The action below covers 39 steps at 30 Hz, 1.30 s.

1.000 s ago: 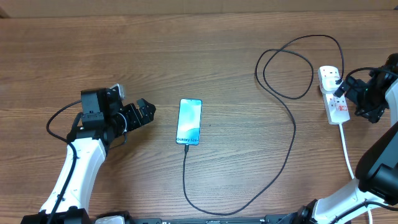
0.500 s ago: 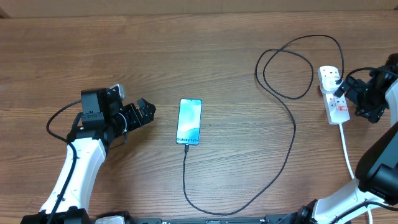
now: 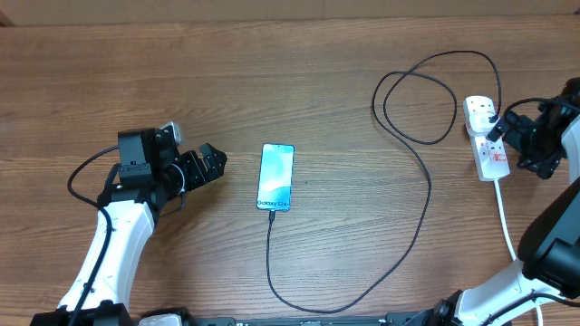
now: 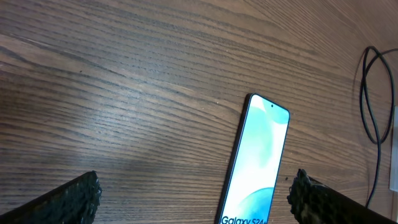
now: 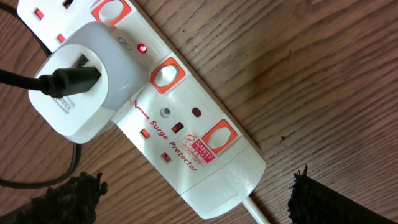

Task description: Plug charger to phone and switch on socket

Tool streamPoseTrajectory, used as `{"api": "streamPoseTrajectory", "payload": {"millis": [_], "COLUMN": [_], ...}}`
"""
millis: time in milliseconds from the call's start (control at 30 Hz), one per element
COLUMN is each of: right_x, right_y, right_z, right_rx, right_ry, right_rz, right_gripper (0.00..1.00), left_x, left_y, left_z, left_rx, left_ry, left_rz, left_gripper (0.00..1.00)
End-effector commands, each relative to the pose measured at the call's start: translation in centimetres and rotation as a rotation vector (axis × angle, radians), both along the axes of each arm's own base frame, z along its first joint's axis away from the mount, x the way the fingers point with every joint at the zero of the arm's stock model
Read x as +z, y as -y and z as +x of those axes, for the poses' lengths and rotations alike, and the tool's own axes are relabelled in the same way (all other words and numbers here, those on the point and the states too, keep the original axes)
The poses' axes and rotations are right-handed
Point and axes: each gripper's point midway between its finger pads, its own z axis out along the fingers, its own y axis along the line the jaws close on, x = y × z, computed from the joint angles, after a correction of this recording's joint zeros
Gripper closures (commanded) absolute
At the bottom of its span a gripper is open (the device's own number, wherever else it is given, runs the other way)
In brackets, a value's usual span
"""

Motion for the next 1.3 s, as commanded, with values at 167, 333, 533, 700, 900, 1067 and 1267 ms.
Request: {"api": "streamPoseTrajectory", "payload": {"millis": [167,333,533,700,900,1067,1267], "right_x": [1.3,1.3,1.3,1.3,1.3,1.3,1.3], "right_y": [0.5,0.5,0.5,0.5,0.5,0.5,0.5], "right_z": [0.6,0.6,0.6,0.6,0.6,0.6,0.6], "right_rx": [0.003,0.003,0.003,0.003,0.003,0.003,0.003], "right_ry": [0.039,0.039,0.039,0.039,0.039,0.039,0.039], "right_rz": [-0.018,-0.018,-0.018,-0.018,-0.018,-0.018,-0.018], "right_gripper": [0.00,0.00,0.00,0.00,0.00,0.00,0.00], "left_x": [0.0,-0.3,0.3,1.8,4.2,5.2,5.3], "left_y": [-0.1,-0.1,-0.2,-0.2,-0.2,-0.2,-0.2], "left_z": [0.1,0.1,0.1,0.2,0.2,0.1,0.1], "left_rx": [0.007,0.008,0.011,0.011,0.012,0.012,0.012], "left_ry": [-0.002,-0.010,0.008,0.058,0.136,0.167,0.169], "left_rz": [0.002,0.002,0.008,0.013,0.019,0.022,0.022], "left_gripper": [0.00,0.00,0.01,0.00,0.00,0.00,0.01]}}
